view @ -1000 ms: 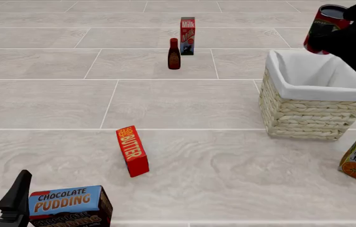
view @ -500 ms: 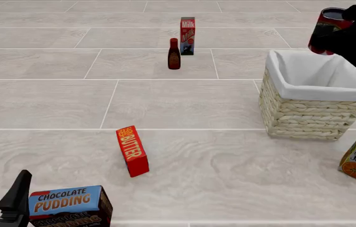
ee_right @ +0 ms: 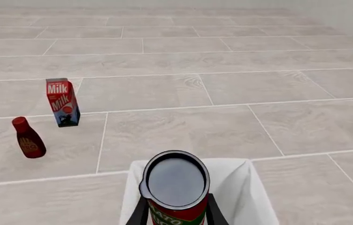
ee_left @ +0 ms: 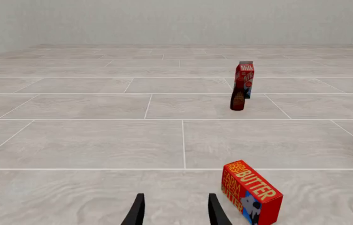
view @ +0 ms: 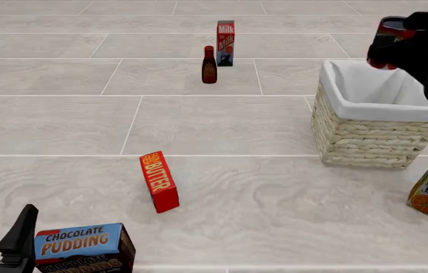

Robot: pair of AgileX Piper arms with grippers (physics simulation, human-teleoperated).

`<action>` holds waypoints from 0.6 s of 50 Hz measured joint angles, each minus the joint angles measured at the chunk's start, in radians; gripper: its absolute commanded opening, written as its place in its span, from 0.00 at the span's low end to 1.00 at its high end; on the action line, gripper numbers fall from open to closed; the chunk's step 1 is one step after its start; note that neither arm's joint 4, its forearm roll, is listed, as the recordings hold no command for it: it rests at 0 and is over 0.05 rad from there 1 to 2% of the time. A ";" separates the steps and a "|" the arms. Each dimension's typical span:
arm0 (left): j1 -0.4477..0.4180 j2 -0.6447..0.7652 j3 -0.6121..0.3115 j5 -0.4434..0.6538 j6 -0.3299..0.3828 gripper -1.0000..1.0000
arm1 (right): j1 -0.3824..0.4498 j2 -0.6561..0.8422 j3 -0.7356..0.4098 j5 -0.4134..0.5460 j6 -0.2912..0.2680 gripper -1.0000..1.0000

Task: Pick the tomato sauce and place it in the basket.

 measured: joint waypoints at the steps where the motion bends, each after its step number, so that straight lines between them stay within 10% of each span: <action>1: 0.000 0.000 0.000 0.000 0.000 1.00 | 0.000 0.003 -0.001 -0.001 0.000 0.00; 30: 0.000 0.000 0.000 0.000 0.000 1.00 | -0.010 0.066 -0.030 -0.027 0.024 0.00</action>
